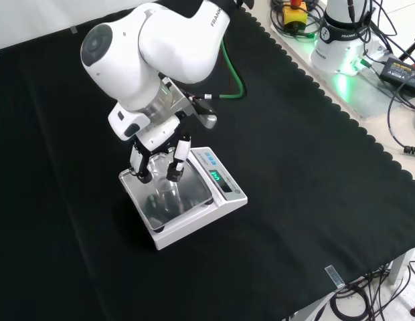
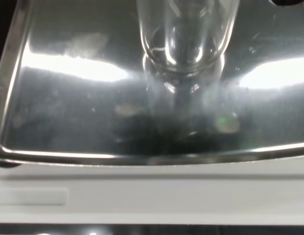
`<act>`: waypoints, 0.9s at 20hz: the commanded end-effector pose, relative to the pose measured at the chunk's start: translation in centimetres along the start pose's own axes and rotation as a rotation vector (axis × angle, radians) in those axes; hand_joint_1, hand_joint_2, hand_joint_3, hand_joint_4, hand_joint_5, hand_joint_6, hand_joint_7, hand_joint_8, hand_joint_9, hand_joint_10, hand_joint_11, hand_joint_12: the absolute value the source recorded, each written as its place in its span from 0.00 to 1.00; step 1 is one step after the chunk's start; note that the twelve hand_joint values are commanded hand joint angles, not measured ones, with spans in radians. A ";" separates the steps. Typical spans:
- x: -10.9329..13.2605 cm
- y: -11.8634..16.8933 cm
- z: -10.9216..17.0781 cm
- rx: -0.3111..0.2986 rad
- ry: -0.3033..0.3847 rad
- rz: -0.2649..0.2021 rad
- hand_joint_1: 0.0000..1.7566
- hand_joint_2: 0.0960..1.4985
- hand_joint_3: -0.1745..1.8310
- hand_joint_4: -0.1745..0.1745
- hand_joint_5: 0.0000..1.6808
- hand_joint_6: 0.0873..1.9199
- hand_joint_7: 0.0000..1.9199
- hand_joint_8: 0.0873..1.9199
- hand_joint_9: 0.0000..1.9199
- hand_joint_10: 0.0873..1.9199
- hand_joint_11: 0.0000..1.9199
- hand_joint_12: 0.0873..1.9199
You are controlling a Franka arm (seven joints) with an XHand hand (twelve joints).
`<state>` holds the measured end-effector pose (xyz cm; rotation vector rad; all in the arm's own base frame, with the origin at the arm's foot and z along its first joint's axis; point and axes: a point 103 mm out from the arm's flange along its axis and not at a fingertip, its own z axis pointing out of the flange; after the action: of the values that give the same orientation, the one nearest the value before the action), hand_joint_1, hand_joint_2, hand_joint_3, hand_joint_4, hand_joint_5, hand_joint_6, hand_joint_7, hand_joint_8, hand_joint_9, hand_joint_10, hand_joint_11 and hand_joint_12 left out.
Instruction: Put the beaker on the electronic balance.
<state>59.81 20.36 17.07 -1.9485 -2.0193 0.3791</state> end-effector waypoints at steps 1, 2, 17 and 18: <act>0.3 0.1 0.4 0.009 -0.031 0.011 0.65 0.72 0.08 0.16 0.61 0.46 0.57 0.39 0.85 0.12 0.91 0.22; 0.3 0.1 0.4 0.014 -0.038 0.013 0.65 0.72 0.08 0.19 0.61 0.47 0.57 0.40 0.85 0.12 0.91 0.22; 0.5 0.1 0.2 0.044 -0.036 0.023 0.36 0.59 0.00 0.26 0.26 0.46 0.36 0.45 0.44 0.29 0.43 0.59; 0.6 0.1 0.2 0.042 -0.036 0.020 0.35 0.58 0.00 0.27 0.24 0.44 0.34 0.45 0.40 0.31 0.39 0.61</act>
<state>59.81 20.91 16.69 -1.9556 -1.9928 0.4669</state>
